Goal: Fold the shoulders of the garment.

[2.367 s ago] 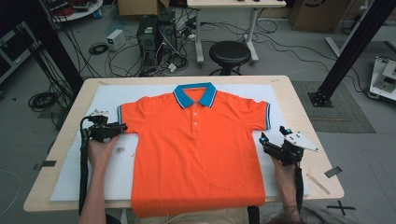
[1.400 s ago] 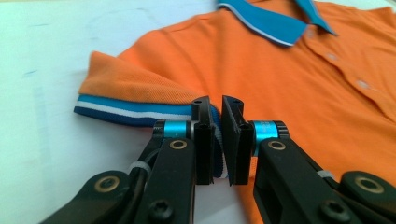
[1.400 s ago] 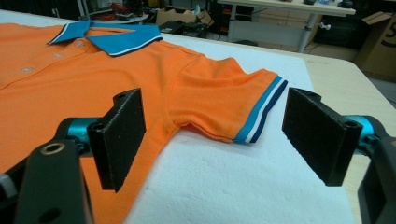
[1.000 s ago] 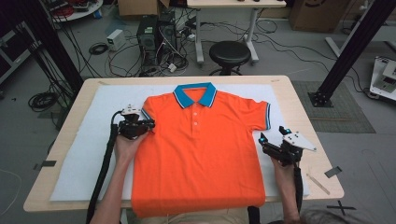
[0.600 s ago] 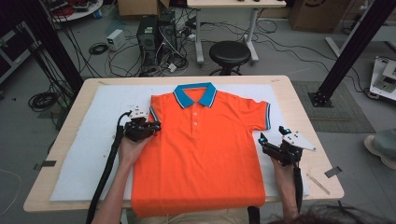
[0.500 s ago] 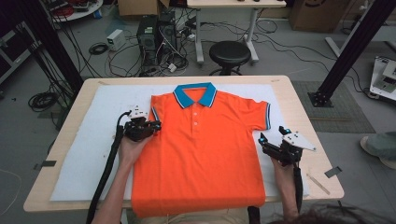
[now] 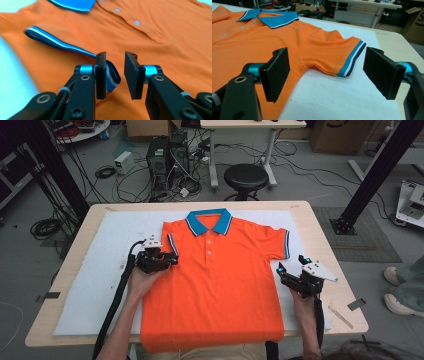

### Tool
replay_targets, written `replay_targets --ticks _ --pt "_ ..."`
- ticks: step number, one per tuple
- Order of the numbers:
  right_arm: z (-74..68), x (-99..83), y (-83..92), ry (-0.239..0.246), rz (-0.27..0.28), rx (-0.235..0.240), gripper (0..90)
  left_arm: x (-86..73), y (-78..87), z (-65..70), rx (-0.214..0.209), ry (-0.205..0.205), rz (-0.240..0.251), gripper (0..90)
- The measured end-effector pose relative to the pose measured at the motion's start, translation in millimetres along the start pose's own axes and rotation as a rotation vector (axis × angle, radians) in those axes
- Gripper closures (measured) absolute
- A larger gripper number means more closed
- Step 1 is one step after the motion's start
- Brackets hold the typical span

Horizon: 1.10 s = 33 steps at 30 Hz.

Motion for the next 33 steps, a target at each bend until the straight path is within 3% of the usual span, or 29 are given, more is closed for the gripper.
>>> replay_targets --ticks 2,6,7,8,12,13,18,20,23,24,26,29,30,33 --pt "0.0 0.0 0.0 0.000 0.000 0.000 21.9 2.4 4.0 -1.3 0.012 0.012 0.011 70.9" --pt "0.3 0.2 -0.3 0.007 0.003 -0.001 22.0 15.0 12.2 -13.3 0.122 0.028 0.012 71.6" --pt "0.3 0.3 -0.3 0.008 0.003 -0.001 21.9 18.2 10.7 -19.0 0.125 0.043 0.005 72.3" --pt "-0.3 0.1 -0.3 0.004 -0.006 0.001 21.9 24.4 5.3 -28.8 0.128 0.069 -0.018 72.3" --pt "-0.2 0.1 -0.2 0.004 -0.005 0.001 22.0 29.6 -5.2 -38.0 0.101 0.115 -0.035 70.2" --pt "-0.2 0.0 -0.1 -0.003 -0.007 0.001 22.0 30.6 -9.5 -39.6 0.105 0.125 -0.049 66.0" --pt "0.2 0.2 -0.3 0.006 -0.001 0.001 22.0 27.5 -28.0 -46.1 0.064 0.188 -0.087 63.5" --pt "-0.1 0.1 -0.3 0.001 -0.004 0.003 22.0 24.8 -35.9 -45.1 0.055 0.195 -0.108 64.3" --pt "0.1 0.1 -0.3 0.002 -0.005 0.003 21.9 26.4 -36.2 -40.6 0.054 0.163 -0.091 76.5" --pt "-0.1 0.2 -0.4 0.000 -0.004 0.004 21.9 29.3 -35.2 -35.5 0.030 0.133 -0.063 80.7" --pt "-0.2 0.1 -0.4 0.003 -0.005 0.003 21.9 31.5 -35.1 -30.6 0.009 0.112 -0.044 86.2" --pt "-0.2 0.1 -0.3 0.006 -0.006 0.002 21.9 32.3 -37.0 -25.8 -0.015 0.081 -0.046 87.3" --pt "-0.1 0.1 -0.3 0.006 -0.006 0.002 22.0 32.0 -39.1 -21.1 -0.028 0.040 -0.066 87.3" --pt "-0.4 0.1 -0.3 0.005 -0.006 0.002 22.0 32.1 -39.8 -17.5 -0.026 0.010 -0.077 86.4"
Point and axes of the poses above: each handheld gripper's, and its own axes: y roughly backward along the jaws, x roughly out of its top, z roughly to its right, the point moved 2 cm from there along -y, roughly forward along the jaws, and after that the axes turned 9 degrees about -z, right-handed, at the moved point
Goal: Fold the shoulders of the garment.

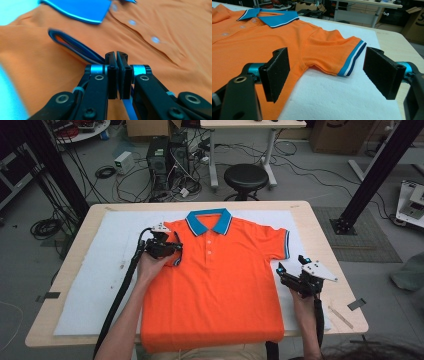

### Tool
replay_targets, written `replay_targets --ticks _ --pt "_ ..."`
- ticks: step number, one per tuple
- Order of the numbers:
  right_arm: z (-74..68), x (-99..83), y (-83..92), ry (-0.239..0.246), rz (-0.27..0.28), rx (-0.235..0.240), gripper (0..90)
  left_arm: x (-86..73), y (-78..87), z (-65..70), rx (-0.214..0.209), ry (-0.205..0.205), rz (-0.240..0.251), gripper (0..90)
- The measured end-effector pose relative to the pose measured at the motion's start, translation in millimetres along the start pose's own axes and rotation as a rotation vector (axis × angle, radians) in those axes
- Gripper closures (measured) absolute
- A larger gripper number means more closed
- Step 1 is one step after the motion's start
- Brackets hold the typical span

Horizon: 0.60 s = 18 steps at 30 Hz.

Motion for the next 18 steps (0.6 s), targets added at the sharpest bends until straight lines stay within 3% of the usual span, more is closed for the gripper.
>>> replay_targets --ticks 1,2,4,5,9,12,13,14,15,18 --pt "-0.1 0.1 0.0 0.000 0.000 -0.001 21.9 1.1 1.9 0.6 0.038 0.003 0.003 83.9" --pt "-0.1 0.1 0.0 0.000 0.000 -0.001 21.9 1.1 1.9 0.6 0.038 0.003 0.003 81.2" --pt "-0.3 0.0 0.0 0.000 0.000 0.000 22.0 2.2 5.4 -2.6 0.084 0.030 0.016 76.1" --pt "-0.2 0.0 0.0 0.002 0.000 -0.002 22.0 3.0 4.9 -5.3 0.157 0.040 0.013 75.1" --pt "0.0 0.4 -0.6 0.009 0.001 -0.003 21.9 3.8 -4.2 -7.8 0.149 0.062 -0.009 74.4" --pt "-0.3 0.2 -0.5 0.007 0.000 -0.003 22.0 5.9 -12.8 -2.2 0.086 0.043 -0.006 74.5" --pt "0.0 0.4 -0.7 0.009 0.001 -0.003 22.0 8.2 -17.4 3.3 0.049 0.014 -0.013 74.5" --pt "0.0 0.4 -0.7 0.009 0.001 -0.003 22.0 8.2 -17.4 3.3 0.049 0.014 -0.013 74.5" --pt "0.2 0.4 -0.8 0.008 0.002 -0.003 22.0 10.3 -20.5 7.9 0.026 -0.018 -0.033 74.5" --pt "0.0 0.3 -0.6 0.010 0.003 -0.001 22.0 11.8 -19.5 9.9 0.039 -0.029 -0.033 72.9"
Point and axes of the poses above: each handheld gripper's, and its own axes: y roughly backward along the jaws, x roughly out of its top, z roughly to its right, the point moved 2 cm from there along -y, roughly forward along the jaws, and after that the axes turned 9 degrees about -z, right-handed, at the moved point
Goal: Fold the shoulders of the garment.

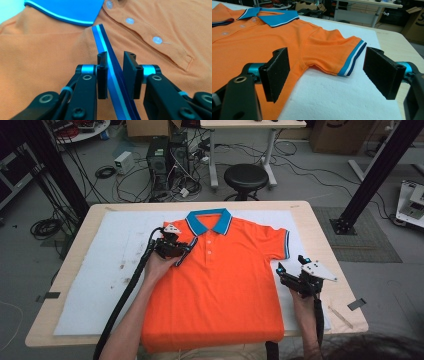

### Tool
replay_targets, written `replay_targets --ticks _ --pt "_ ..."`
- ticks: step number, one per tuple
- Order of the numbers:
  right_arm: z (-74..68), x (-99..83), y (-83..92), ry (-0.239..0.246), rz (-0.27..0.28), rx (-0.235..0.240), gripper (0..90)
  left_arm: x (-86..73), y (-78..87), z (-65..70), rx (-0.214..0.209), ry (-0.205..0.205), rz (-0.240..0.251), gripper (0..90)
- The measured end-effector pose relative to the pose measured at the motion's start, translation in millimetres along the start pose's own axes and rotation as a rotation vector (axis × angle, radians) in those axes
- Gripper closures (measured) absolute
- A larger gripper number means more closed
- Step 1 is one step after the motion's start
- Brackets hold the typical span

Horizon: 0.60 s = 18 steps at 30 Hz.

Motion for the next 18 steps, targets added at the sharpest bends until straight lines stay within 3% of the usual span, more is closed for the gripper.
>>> replay_targets --ticks 2,3,4,6,8,13,18 --pt "0.3 0.0 0.0 0.004 0.000 -0.002 22.0 0.8 6.2 -2.0 0.011 0.005 0.004 69.9" --pt "-0.5 -0.2 0.5 -0.005 -0.003 0.001 22.0 -0.4 16.5 -5.4 0.056 0.009 -0.005 68.5" --pt "-0.5 -0.2 0.5 -0.005 -0.003 0.001 22.0 -0.4 16.5 -5.4 0.056 0.009 -0.005 67.4" --pt "-0.5 -0.2 0.7 -0.003 0.001 -0.001 21.9 -5.6 29.2 -9.6 0.120 0.001 -0.013 66.6" --pt "-0.5 -0.2 0.6 -0.003 0.001 -0.001 22.0 -14.7 41.6 -13.7 0.157 0.011 -0.012 65.6" --pt "-1.3 -0.3 0.8 -0.001 -0.002 -0.006 21.9 -47.4 60.1 -20.9 0.189 0.038 -0.057 65.4" --pt "-1.6 -0.2 0.6 0.011 0.004 -0.013 21.9 -65.3 58.2 -20.1 0.187 0.057 -0.091 66.0"
Point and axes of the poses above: each handheld gripper's, and its own axes: y roughly backward along the jaws, x roughly out of its top, z roughly to its right, the point moved 2 cm from there along -y, roughly forward along the jaws, and after that the axes turned 9 degrees about -z, right-handed, at the moved point
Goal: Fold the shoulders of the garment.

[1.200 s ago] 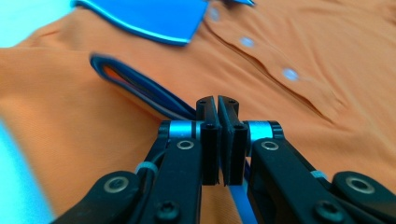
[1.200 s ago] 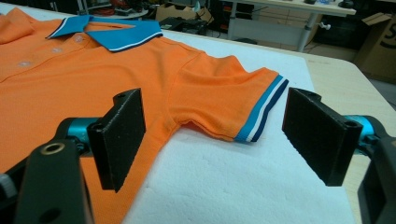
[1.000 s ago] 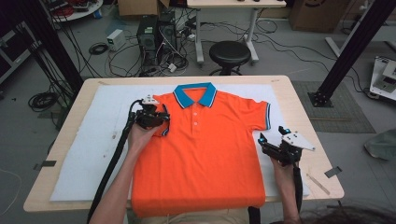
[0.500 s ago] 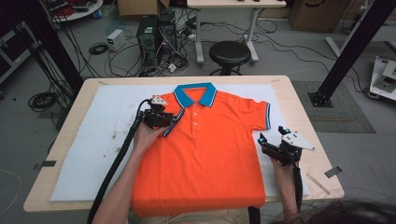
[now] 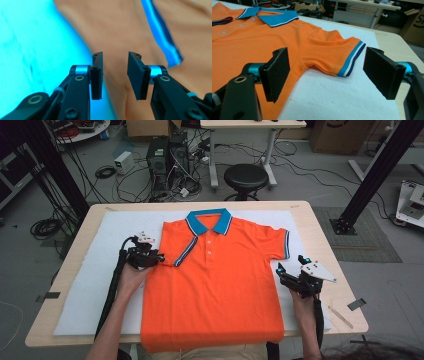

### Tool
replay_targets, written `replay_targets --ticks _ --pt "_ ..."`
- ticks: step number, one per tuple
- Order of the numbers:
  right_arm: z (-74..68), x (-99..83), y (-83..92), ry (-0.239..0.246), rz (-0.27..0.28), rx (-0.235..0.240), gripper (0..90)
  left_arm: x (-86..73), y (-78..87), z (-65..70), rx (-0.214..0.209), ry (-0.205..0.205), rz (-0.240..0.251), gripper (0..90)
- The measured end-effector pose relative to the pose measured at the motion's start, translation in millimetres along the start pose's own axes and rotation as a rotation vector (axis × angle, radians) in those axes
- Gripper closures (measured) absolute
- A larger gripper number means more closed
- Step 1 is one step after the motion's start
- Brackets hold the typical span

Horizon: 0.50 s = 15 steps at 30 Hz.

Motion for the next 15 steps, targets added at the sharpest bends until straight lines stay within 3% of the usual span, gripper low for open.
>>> replay_targets --ticks 2,3,5,10,12,14,15 --pt "-0.9 -0.1 0.5 -0.006 -0.003 -0.002 22.0 -6.9 -3.4 -1.2 0.010 -0.001 -0.009 68.2" --pt "-0.8 -0.2 0.5 -0.003 -0.004 -0.004 22.0 -10.3 -1.8 -4.3 0.026 0.025 0.011 73.3" --pt "-1.0 -0.2 0.6 -0.003 -0.001 -0.004 22.0 -11.8 -1.1 -7.9 0.049 0.042 0.010 73.6" --pt "-0.9 -0.2 0.5 -0.005 -0.001 -0.003 22.0 -12.6 -0.3 -10.8 0.069 0.046 0.005 73.4" --pt "-0.6 -0.2 0.5 -0.002 0.003 -0.003 22.0 -13.2 0.0 -12.0 0.072 0.051 0.012 66.0" --pt "-0.4 -0.2 0.4 0.000 0.005 -0.003 21.9 -15.6 5.7 -14.9 0.030 0.057 0.057 63.8" --pt "-0.5 -0.3 0.7 -0.006 0.002 -0.003 22.0 -21.5 14.5 -18.7 -0.022 0.110 0.161 58.7"
Point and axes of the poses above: each handheld gripper's, and its own axes: y roughly backward along the jaws, x roughly out of its top, z roughly to its right, the point moved 2 cm from there along -y, roughly forward along the jaws, and after that the axes turned 9 degrees about -z, right-handed, at the moved point
